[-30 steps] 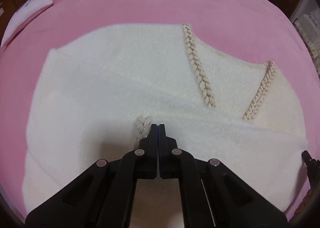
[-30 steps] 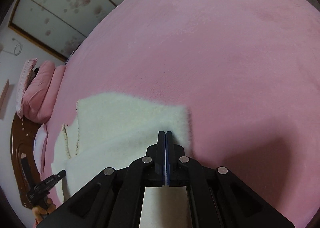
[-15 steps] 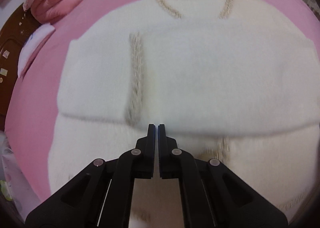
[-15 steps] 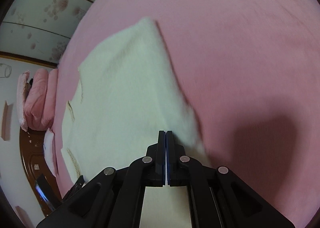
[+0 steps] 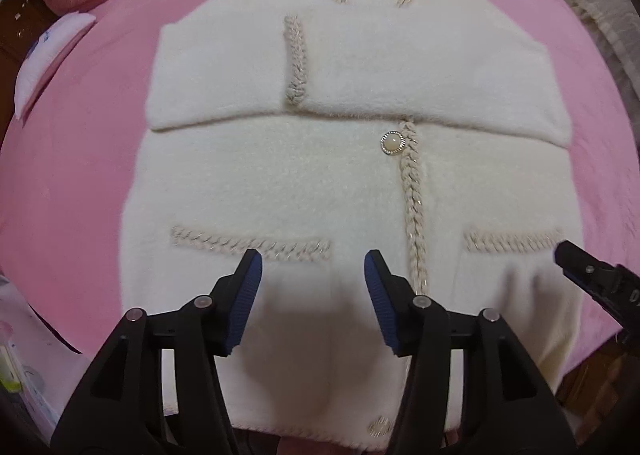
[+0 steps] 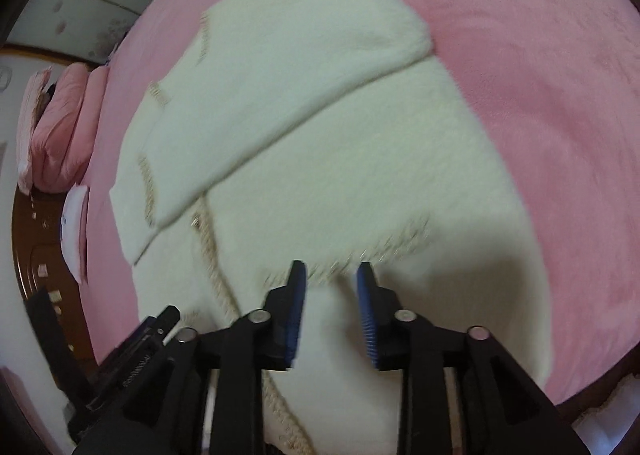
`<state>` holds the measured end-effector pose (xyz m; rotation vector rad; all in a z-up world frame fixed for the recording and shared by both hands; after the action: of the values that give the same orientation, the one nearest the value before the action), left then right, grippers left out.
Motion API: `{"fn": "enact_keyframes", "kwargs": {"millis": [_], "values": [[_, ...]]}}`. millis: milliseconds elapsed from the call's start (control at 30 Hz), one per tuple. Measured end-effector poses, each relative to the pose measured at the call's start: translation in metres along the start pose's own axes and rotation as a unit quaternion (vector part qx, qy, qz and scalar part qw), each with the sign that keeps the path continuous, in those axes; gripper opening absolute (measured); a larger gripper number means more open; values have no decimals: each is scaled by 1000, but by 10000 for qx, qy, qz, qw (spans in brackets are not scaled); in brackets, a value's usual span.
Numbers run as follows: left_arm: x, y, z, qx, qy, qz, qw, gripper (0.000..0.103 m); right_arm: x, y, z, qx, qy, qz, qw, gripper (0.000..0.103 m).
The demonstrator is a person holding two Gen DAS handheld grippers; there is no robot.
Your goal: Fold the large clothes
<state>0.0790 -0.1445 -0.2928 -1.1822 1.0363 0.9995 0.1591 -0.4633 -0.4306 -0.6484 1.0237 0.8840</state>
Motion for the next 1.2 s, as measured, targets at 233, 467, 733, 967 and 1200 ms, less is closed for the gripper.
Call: {"fn": "enact_keyframes", "kwargs": {"millis": [233,467,733,967,1200], "values": [[-54,27,29,260,199,-379,9987,68,-23,79,94,-681,175,-711,9950,77],[-78,63,41,445,232,-482,9976,73,-59,119,120,-1176,282,-925,9883,85],[-76,94,49,263,233,-318,9989,73,-48,150,108,-1197,335,-784,9891,87],[-66,125,62,161,-3,-93,9998,73,-39,165,82,-708,244,-405,9964,88],[-39,166,102,-484,36,201,9986,73,-19,186,24,-313,421,-108,9986,91]]}}
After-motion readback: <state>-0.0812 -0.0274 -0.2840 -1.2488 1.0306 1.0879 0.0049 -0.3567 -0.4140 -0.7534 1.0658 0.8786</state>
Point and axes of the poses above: each gripper's, at about its wrist camera, not at the fingertips, and x roughly the way its jaws point, z to its left, y to its underside, the point moved 2 cm from there along x, roughly the way its jaws point, and after that the axes turned 1 degree about -y, right-handed, at the moved point
